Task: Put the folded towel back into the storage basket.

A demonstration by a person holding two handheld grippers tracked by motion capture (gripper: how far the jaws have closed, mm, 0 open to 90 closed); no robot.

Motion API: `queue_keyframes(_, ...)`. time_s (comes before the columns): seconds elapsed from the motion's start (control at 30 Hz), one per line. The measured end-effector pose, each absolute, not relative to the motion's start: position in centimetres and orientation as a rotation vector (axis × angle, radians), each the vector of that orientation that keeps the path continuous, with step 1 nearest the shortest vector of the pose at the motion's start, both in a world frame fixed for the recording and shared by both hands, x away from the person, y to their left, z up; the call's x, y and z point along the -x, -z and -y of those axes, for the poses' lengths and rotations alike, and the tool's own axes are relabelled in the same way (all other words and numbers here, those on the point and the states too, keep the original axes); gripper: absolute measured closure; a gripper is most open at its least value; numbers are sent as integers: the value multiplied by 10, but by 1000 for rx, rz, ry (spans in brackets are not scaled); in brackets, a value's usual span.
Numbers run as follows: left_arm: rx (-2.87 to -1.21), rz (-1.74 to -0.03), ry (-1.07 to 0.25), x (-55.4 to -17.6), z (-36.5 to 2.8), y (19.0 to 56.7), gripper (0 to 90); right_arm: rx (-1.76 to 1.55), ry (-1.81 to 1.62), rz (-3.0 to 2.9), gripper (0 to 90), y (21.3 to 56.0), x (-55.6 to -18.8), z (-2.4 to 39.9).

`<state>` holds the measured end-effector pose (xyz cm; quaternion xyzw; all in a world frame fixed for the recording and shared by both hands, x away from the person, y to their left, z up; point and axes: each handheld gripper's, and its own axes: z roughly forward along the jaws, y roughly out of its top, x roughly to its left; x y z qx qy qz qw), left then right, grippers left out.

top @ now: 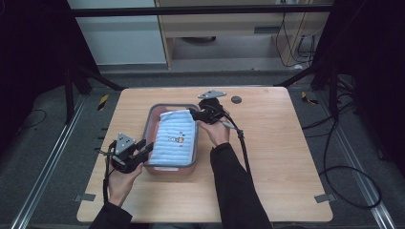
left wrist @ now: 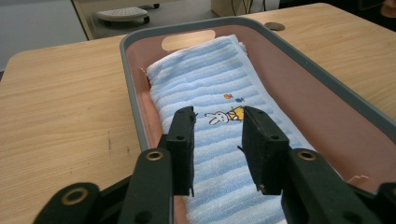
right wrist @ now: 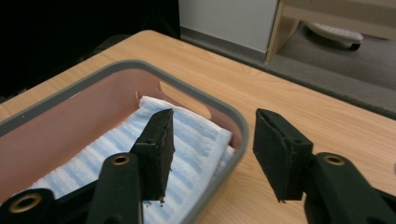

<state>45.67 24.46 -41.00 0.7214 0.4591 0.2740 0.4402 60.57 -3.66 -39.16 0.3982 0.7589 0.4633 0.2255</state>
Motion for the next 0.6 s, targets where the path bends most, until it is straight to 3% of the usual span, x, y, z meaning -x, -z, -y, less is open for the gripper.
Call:
queue_keyframes(0.13, -1786, -1140, -679, -456, -249, 408, 573, -1102, -1301, -2057, 391, 385, -596, 55)
queue_keyframes(0.23, -1785, -1148, -659, -456, -253, 407, 448, -1110, -1307, -2031, 336, 381, -585, 76)
queue_keyframes(0.4, -1773, -1161, -668, -457, -263, 406, 373, -1138, -1300, -2002, 274, 380, -564, 113)
queue_keyframes(0.6, -1764, -1184, -690, -458, -278, 407, 330, -1173, -1269, -1980, 259, 394, -537, 156)
